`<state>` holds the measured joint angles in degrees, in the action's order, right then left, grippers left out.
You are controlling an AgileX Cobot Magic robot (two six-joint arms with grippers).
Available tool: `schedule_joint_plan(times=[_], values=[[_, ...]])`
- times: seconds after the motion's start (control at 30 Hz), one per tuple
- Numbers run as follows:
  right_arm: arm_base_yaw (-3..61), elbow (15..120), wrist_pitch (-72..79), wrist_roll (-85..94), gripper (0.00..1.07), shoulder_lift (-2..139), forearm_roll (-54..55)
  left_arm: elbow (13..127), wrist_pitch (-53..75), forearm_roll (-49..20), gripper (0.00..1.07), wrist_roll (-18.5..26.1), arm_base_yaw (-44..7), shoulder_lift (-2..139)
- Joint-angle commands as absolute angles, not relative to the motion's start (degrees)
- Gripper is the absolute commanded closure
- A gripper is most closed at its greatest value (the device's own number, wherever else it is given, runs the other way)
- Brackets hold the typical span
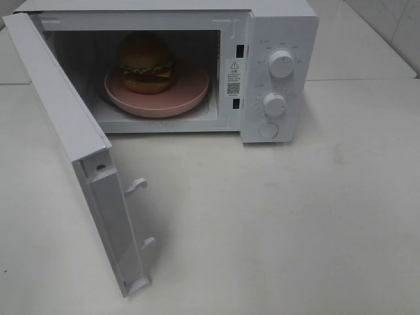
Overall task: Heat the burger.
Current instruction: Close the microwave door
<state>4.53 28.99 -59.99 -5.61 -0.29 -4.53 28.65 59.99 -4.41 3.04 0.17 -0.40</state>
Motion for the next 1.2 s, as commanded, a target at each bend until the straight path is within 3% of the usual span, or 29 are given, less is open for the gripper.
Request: schedule_joint_plan(times=[0.03, 1.2], values=[[4.1, 29.0, -59.4, -5.4, 0.31, -1.8, -4.7, 28.5, 59.5, -4.4, 0.09, 2.9, 0.1, -1.7], [4.1, 29.0, -59.4, -5.4, 0.31, -1.8, -4.7, 28.5, 59.5, -4.8, 0.09, 2.9, 0.1, -1.7]])
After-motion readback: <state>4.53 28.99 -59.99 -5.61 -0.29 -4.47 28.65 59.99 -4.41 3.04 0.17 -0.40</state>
